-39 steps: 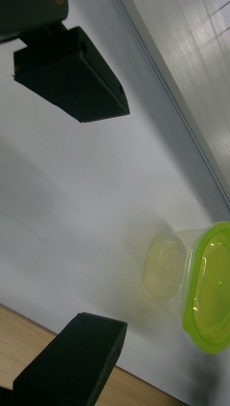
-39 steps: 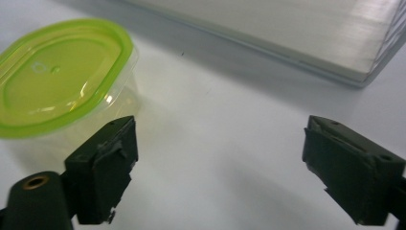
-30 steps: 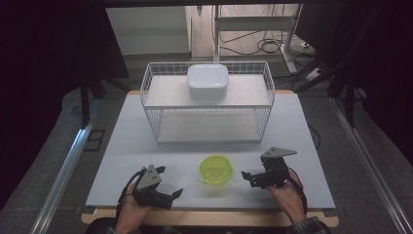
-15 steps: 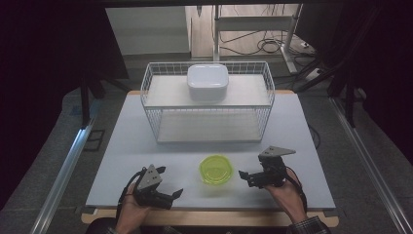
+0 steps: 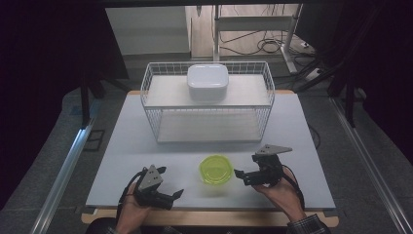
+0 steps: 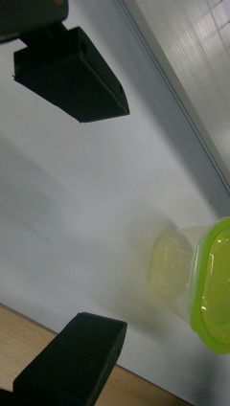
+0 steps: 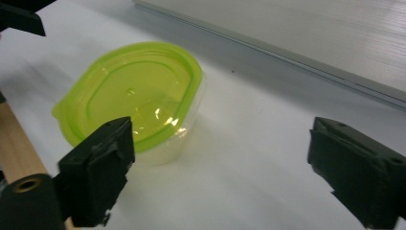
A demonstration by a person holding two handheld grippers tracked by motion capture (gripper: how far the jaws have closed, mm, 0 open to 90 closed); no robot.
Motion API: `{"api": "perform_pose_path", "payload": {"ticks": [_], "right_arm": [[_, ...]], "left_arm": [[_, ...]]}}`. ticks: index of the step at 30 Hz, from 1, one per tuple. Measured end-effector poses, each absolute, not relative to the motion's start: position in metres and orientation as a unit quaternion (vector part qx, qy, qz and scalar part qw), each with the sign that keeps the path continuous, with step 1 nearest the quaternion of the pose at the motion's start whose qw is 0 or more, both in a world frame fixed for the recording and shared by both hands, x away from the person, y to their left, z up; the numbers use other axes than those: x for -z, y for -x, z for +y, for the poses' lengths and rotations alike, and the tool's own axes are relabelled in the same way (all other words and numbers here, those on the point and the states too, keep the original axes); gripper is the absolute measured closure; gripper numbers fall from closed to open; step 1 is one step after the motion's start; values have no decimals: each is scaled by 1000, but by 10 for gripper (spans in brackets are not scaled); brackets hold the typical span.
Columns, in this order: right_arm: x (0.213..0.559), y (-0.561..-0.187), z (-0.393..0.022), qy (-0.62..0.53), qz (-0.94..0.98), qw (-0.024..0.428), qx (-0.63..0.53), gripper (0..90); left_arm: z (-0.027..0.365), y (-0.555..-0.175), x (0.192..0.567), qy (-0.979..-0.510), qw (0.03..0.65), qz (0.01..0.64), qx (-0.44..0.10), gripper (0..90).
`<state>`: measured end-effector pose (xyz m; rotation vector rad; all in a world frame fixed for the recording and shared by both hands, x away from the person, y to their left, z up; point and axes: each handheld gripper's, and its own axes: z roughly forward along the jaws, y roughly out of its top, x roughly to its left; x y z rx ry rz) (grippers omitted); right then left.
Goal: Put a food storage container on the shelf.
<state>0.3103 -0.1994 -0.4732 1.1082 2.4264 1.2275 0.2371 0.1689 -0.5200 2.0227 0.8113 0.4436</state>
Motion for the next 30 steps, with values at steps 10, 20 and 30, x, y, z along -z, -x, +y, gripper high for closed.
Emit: {"api": "perform_pose_path", "payload": {"ticks": [10,20,30], "right_arm": [[469,-319,-192,-373,820,68,-428,284],[479,-338,-189,-395,815,-14,-424,468],[487,-358,-181,-418,801,-83,-419,614]], "left_arm": [[169,-237,520,-816,441,327,-182,26],[167,-237,521,-818,437,326,-183,26],[166,-237,521,-820,433,324,-186,26]]}}
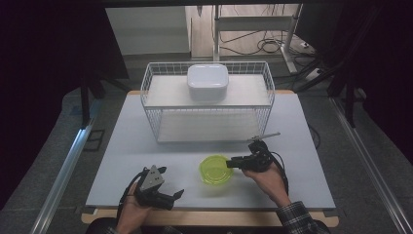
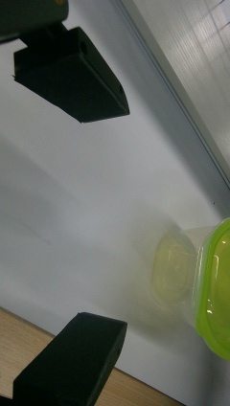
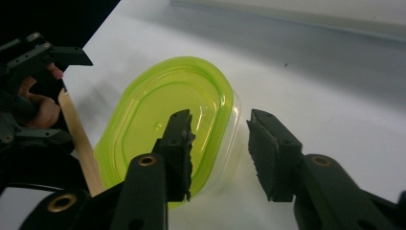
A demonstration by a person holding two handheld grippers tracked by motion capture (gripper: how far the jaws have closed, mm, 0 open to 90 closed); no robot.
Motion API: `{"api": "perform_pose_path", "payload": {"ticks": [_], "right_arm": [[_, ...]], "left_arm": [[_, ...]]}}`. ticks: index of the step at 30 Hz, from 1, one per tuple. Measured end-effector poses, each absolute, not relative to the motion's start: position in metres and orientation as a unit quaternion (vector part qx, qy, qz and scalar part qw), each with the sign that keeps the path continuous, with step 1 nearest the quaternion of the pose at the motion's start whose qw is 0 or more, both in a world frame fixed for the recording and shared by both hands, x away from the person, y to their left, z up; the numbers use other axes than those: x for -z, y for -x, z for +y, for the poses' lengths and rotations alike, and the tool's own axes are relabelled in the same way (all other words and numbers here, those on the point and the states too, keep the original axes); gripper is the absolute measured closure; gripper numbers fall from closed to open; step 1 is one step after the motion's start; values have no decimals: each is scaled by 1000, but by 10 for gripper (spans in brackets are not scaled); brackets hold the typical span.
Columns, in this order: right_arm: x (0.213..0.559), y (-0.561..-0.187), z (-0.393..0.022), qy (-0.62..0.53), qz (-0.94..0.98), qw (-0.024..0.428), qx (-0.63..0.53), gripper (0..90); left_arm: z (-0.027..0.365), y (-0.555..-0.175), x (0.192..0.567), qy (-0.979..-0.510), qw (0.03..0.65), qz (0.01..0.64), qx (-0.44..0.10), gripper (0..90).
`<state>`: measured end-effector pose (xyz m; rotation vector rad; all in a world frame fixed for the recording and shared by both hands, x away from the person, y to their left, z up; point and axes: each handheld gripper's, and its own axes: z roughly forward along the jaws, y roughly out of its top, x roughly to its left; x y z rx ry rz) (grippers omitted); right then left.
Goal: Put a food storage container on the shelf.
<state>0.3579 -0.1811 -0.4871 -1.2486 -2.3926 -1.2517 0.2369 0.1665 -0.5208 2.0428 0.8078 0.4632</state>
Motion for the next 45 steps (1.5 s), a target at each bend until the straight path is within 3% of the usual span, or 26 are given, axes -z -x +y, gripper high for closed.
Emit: {"api": "perform_pose_path", "payload": {"ticks": [5,10,18,45], "right_arm": [[491,-363,-180,431,-794,106,414,667],[496,-369,-182,448,-776,155,416,788],[494,-369,-182,451,-764,193,419,818],[477,-368,-195,453,-733,185,472,826]], "left_arm": [[166,-237,521,-821,433,323,-186,26],[166,-237,521,-822,431,322,-186,26],[165,-237,521,-823,430,321,-187,26],[166,-237,521,-822,430,323,-189,26]]}}
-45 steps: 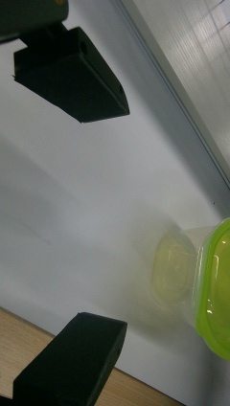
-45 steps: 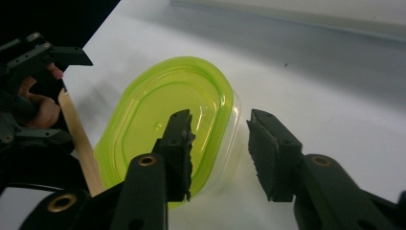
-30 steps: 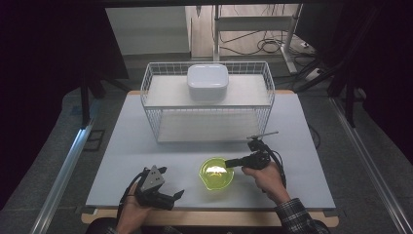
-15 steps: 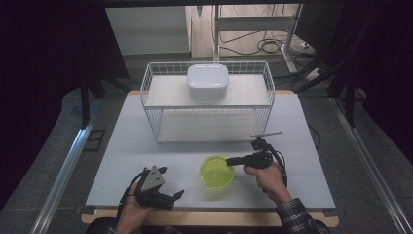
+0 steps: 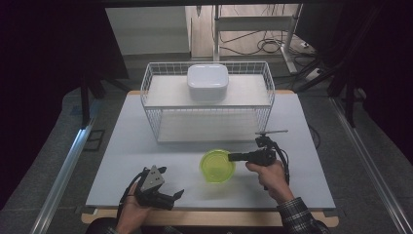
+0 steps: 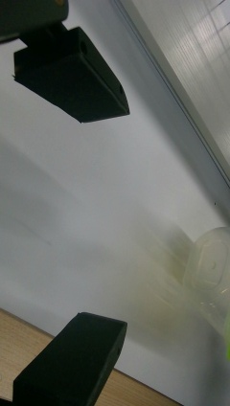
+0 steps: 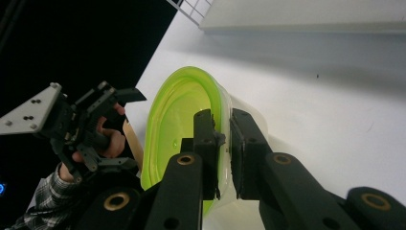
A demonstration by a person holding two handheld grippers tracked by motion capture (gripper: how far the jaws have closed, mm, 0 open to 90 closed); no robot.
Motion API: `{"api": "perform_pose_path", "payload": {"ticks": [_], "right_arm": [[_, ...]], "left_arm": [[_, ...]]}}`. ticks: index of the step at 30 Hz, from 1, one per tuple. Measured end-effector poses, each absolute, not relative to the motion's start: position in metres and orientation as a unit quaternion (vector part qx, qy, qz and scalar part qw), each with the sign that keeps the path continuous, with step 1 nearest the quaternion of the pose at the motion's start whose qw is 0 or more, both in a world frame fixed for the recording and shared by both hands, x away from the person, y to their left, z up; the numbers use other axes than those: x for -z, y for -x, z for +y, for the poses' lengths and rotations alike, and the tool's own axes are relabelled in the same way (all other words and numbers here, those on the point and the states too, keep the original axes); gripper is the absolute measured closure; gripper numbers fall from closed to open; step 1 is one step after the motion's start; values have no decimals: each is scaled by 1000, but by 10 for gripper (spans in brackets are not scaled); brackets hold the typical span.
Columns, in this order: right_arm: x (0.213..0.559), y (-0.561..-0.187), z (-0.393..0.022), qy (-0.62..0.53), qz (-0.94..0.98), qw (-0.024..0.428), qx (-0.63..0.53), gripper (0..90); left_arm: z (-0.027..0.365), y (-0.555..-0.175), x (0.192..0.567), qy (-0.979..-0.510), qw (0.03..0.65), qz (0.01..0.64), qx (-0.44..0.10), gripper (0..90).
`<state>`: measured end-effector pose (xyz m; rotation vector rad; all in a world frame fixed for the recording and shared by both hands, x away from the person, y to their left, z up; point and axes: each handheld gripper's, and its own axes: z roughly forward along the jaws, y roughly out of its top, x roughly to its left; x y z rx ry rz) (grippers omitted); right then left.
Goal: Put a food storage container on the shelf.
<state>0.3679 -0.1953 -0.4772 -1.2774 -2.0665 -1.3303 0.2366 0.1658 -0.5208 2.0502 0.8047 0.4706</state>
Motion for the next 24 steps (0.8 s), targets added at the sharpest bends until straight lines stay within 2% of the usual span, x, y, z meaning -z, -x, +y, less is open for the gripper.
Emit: {"api": "perform_pose_path", "payload": {"ticks": [9,11,13,14,15,16,19,21,24], "right_arm": [[461,-368,-201,446,-721,177,500,839],[456,-368,-201,444,-726,164,498,841],[456,-369,-203,436,-713,191,515,886],[455,-368,-201,445,-718,175,507,881],[453,-367,-199,446,-741,130,485,882],[455,-367,-199,447,-743,130,480,885],[461,-369,-202,450,-724,169,494,889],[461,-368,-200,453,-737,144,481,888],[462,-369,-201,452,-730,158,487,890]], "left_arm": [[166,-237,521,-822,430,323,-188,26],[165,-237,521,-822,430,323,-188,26],[165,-237,521,-822,430,322,-188,26],[165,-237,521,-822,430,323,-188,26],[165,-237,521,-822,430,323,-188,26],[165,-237,521,-822,430,322,-188,26],[165,-237,521,-822,430,323,-188,26],[165,-237,521,-822,430,323,-187,26],[165,-237,521,-822,429,323,-188,26]]}}
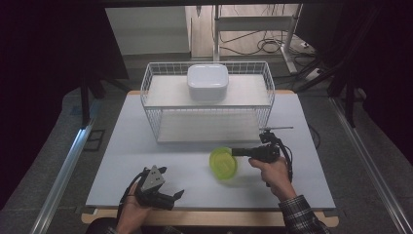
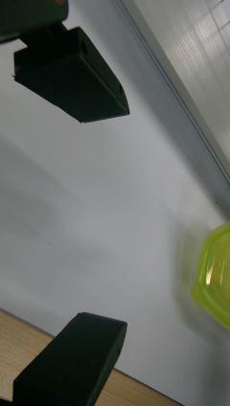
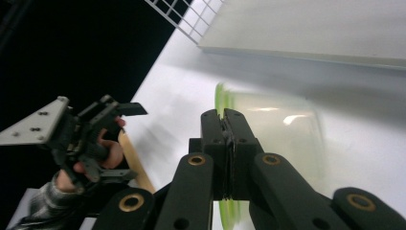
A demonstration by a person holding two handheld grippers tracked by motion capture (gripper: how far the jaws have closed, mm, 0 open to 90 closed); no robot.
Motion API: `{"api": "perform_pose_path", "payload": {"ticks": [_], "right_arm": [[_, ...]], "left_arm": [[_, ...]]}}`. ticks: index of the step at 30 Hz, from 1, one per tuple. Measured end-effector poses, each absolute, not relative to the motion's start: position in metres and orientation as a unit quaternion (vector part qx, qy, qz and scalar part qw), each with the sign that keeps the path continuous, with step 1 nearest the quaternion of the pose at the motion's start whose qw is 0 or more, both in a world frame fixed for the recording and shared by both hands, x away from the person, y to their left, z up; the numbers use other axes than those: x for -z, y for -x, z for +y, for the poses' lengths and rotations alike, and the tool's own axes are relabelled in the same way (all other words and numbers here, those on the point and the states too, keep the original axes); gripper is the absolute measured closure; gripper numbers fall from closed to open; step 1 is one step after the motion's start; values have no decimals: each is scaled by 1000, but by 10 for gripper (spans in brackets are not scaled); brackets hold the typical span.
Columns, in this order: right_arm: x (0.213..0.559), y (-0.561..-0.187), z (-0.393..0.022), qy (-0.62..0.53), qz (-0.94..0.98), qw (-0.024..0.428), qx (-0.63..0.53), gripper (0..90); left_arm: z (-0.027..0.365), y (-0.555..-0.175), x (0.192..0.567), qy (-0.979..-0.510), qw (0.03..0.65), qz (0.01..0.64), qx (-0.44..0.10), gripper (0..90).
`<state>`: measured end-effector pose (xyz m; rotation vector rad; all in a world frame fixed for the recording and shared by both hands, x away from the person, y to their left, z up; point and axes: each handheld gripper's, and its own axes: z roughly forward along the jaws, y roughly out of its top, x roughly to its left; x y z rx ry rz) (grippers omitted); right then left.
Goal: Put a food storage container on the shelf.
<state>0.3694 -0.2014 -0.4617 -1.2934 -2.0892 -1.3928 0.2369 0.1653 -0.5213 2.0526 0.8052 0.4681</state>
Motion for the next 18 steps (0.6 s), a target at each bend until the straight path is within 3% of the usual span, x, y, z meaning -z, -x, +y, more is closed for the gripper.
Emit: {"api": "perform_pose_path", "payload": {"ticks": [10,12,14,18], "right_arm": [[466,-373,-203,454,-722,170,494,881],[465,-374,-205,456,-723,159,494,874],[464,-378,-213,468,-729,118,486,849],[468,-383,-223,486,-726,93,478,819]], "left_arm": [[165,-237,521,-823,429,321,-188,26],[165,-237,521,-823,429,322,-188,26],[165,-237,521,-823,429,322,-188,26],[165,-237,522,-824,428,322,-187,26]]}}
